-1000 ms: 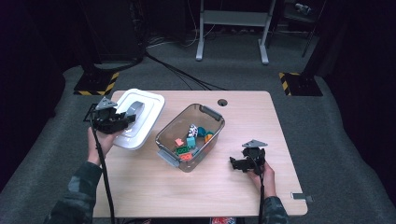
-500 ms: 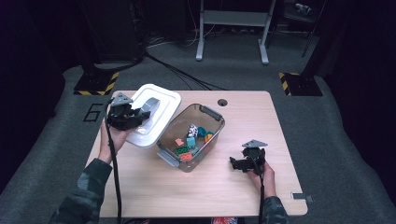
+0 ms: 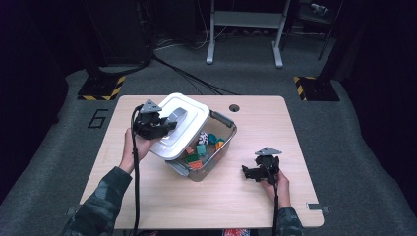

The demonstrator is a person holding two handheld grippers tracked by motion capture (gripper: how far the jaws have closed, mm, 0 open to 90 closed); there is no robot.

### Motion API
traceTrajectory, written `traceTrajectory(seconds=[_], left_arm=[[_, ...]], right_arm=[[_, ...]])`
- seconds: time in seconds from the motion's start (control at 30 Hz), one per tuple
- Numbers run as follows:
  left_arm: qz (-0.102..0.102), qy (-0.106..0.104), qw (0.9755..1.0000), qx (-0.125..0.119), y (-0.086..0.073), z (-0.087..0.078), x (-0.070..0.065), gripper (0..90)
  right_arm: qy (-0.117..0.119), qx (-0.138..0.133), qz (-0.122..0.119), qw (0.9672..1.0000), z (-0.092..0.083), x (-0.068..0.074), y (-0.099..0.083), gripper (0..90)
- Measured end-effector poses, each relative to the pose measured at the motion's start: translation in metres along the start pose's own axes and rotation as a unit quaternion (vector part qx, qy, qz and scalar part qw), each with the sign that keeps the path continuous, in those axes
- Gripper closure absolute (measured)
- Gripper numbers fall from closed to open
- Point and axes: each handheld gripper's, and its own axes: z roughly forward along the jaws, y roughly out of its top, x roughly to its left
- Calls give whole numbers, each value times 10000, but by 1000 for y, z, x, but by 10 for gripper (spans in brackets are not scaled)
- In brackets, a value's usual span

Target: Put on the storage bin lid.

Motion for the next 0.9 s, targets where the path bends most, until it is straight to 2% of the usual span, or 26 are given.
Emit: traceTrajectory(seconds=[0.4, 0.43, 0.6, 0.7, 0.9], left_arm=[[51, -308, 9995, 62, 3, 24, -18, 672], [49, -335, 9994, 77, 3, 25, -20, 672], [49, -552, 9984, 51, 4, 32, -28, 672], [150, -675, 9976, 48, 4, 35, -31, 672], [139, -785, 9968, 72, 3, 41, -38, 672]], right_arm=[[-7, 5, -5, 10000, 0, 0, 0, 39], [1, -14, -58, 10000, 0, -1, 0, 39], [3, -12, -47, 10000, 0, -1, 0, 39], [-9, -7, -12, 10000, 0, 0, 0, 38], [-9, -5, -6, 10000, 0, 0, 0, 39]])
